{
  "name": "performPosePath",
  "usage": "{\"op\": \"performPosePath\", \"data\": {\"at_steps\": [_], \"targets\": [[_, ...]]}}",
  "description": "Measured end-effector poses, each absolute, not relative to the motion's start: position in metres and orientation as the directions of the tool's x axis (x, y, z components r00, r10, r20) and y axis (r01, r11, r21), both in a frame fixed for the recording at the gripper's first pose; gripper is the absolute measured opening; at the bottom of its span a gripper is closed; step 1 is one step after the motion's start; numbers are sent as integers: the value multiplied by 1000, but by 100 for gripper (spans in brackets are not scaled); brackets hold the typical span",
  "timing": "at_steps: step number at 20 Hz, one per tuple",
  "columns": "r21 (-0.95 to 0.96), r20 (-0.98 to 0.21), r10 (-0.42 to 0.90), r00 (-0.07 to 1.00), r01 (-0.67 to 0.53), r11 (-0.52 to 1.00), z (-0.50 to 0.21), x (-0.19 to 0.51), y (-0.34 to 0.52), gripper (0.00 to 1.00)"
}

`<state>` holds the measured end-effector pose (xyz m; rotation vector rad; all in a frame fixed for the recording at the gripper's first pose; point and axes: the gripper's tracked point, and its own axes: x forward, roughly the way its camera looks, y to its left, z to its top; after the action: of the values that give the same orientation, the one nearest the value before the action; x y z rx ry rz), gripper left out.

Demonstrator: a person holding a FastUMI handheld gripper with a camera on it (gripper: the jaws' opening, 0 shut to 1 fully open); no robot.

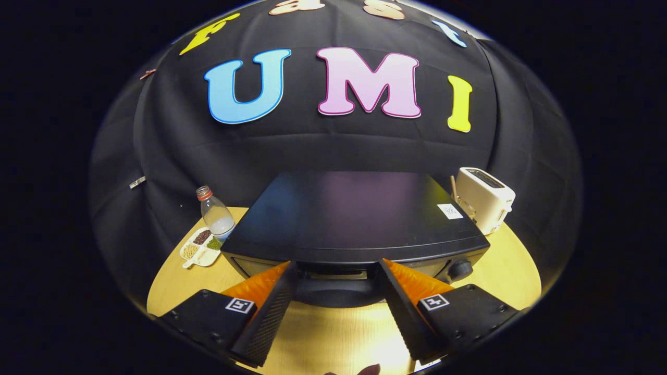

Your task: Open the toaster oven, put the food inside, and close the toaster oven door.

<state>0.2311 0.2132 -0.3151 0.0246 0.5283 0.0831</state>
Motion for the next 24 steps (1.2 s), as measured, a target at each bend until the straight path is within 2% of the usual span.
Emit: {"op": "performPosePath", "data": {"at_steps": [5,12,21,24], "targets": [[48,-505,90,858,-76,996,-316,216,212,99],[45,-531,68,845,-52,998,-346,151,203,99],[116,-710,127,693,-63,991,-415,74,206,99],[118,-719,142,680,-82,990,-414,60,197,99]]}}
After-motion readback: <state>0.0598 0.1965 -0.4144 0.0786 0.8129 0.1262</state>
